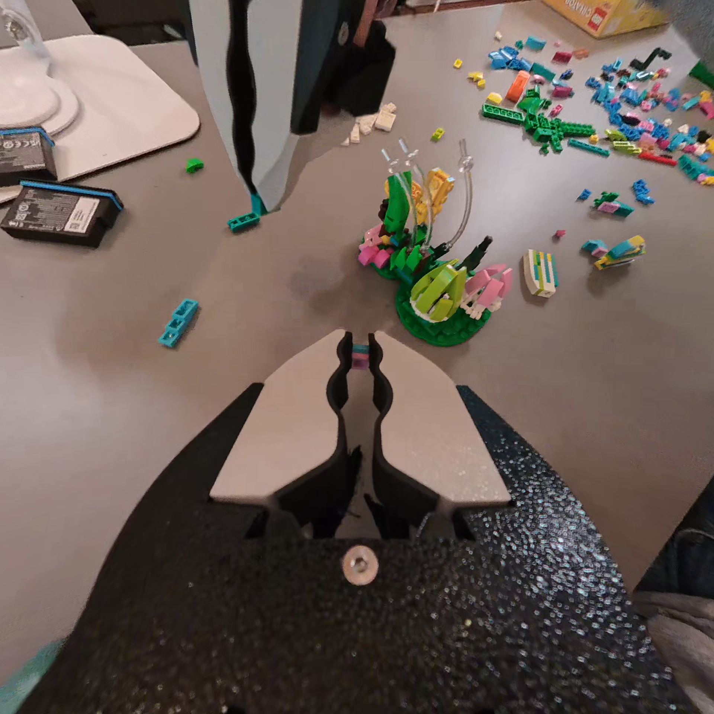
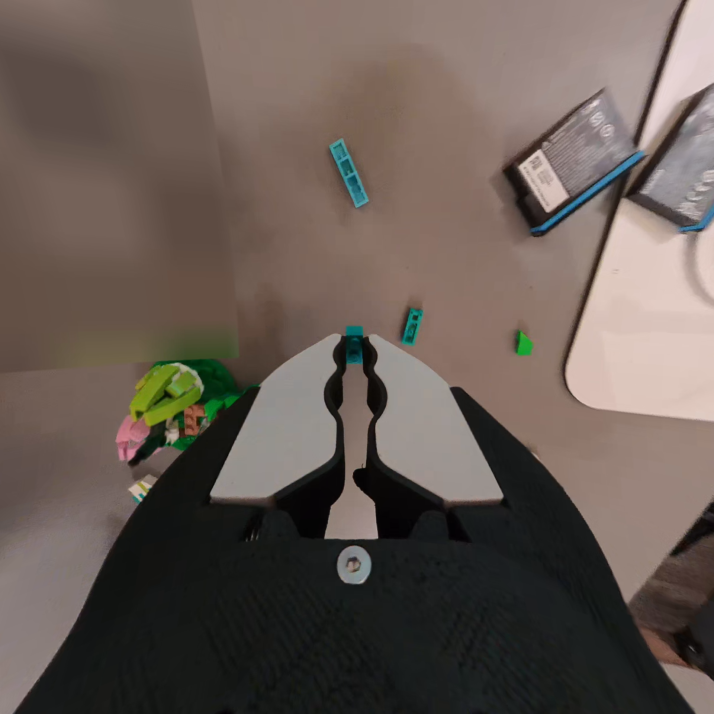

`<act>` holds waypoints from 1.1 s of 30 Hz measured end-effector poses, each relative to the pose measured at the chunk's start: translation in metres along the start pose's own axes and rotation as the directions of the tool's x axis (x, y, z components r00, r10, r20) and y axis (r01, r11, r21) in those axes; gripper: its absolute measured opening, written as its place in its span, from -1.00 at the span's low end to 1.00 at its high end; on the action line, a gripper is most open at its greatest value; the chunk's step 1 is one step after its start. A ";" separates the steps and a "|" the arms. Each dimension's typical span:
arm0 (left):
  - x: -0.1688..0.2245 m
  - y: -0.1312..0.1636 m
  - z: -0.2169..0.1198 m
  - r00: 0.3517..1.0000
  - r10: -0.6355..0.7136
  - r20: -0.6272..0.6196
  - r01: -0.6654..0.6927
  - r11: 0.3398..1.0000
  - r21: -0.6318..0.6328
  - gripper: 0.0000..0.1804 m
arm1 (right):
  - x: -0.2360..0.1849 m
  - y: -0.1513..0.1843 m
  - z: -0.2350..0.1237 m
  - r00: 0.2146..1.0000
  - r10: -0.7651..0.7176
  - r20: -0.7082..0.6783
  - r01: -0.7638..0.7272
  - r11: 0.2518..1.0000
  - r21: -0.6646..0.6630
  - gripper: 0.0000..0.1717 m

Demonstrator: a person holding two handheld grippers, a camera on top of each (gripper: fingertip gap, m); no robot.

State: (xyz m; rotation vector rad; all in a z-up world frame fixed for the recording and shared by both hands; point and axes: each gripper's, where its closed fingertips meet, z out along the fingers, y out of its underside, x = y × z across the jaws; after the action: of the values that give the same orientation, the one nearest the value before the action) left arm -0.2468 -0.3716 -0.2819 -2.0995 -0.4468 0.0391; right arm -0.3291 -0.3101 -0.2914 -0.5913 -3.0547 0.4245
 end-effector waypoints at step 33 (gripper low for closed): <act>0.056 -0.097 -0.039 0.975 0.190 -0.115 -0.104 0.850 0.517 -0.68 | -0.130 -0.028 -0.115 0.969 -0.246 0.012 0.154 0.646 0.748 -0.93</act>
State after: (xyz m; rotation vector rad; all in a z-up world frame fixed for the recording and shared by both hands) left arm -0.2161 -0.3384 -0.1729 -1.5906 -0.1482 0.0677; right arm -0.2128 -0.3527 -0.1664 -0.1692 -2.5984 1.6208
